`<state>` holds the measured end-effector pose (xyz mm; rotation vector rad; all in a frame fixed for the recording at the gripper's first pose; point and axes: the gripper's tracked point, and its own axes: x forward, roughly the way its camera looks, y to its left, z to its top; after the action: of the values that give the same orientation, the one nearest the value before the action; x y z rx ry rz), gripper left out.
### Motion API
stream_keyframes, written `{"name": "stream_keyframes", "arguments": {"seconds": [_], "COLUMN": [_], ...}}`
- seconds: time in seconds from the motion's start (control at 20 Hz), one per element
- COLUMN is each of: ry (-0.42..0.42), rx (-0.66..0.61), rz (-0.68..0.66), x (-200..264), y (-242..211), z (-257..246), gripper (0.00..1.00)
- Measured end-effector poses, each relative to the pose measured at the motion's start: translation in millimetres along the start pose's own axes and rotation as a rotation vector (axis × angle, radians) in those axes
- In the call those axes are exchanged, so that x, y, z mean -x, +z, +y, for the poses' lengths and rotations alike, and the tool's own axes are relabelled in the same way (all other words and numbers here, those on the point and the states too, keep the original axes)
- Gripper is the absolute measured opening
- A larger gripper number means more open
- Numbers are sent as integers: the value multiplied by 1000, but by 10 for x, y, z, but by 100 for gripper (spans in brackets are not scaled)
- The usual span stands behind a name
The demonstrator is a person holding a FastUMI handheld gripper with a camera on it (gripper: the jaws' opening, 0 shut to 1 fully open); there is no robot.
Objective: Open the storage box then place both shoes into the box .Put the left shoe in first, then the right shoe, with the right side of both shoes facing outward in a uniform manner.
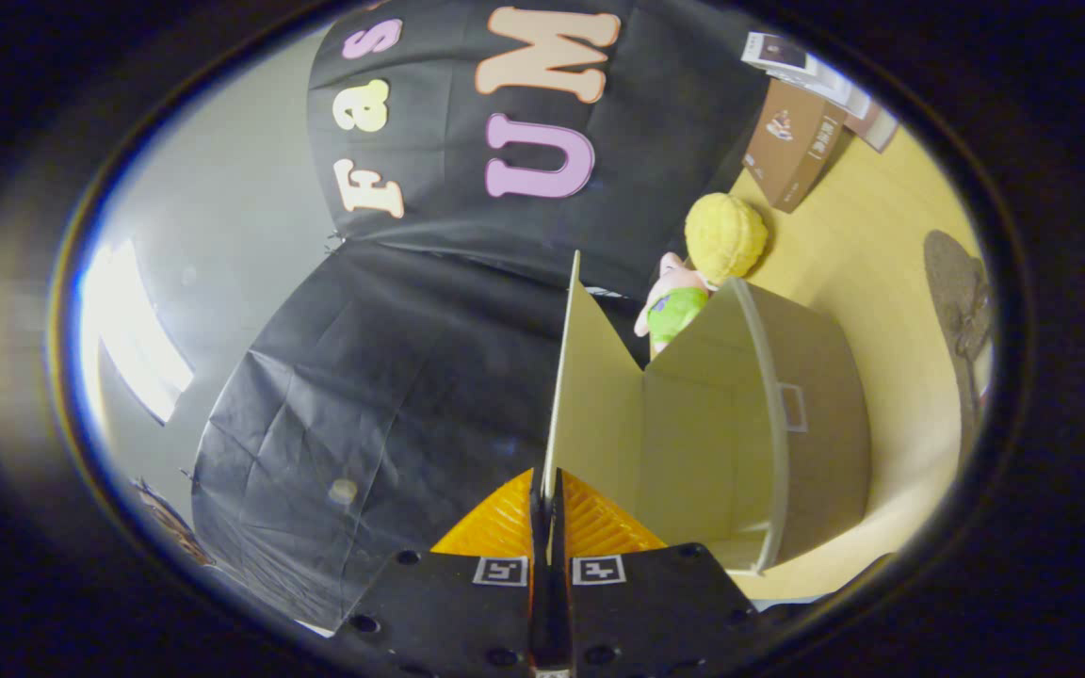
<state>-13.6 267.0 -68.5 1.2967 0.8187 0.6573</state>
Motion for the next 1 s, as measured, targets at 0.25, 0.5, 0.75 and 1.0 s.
{"name": "stream_keyframes", "arguments": {"seconds": [0.25,0.5,0.75,1.0], "ry": [42,56,62,53], "rx": [57,104,124,109], "rz": [44,71,124,174], "x": [-351,-794,-1204,-1603], "y": [-184,-343,-679,-984], "z": [350,638,775,806], "gripper": [4,4,4,4]}}
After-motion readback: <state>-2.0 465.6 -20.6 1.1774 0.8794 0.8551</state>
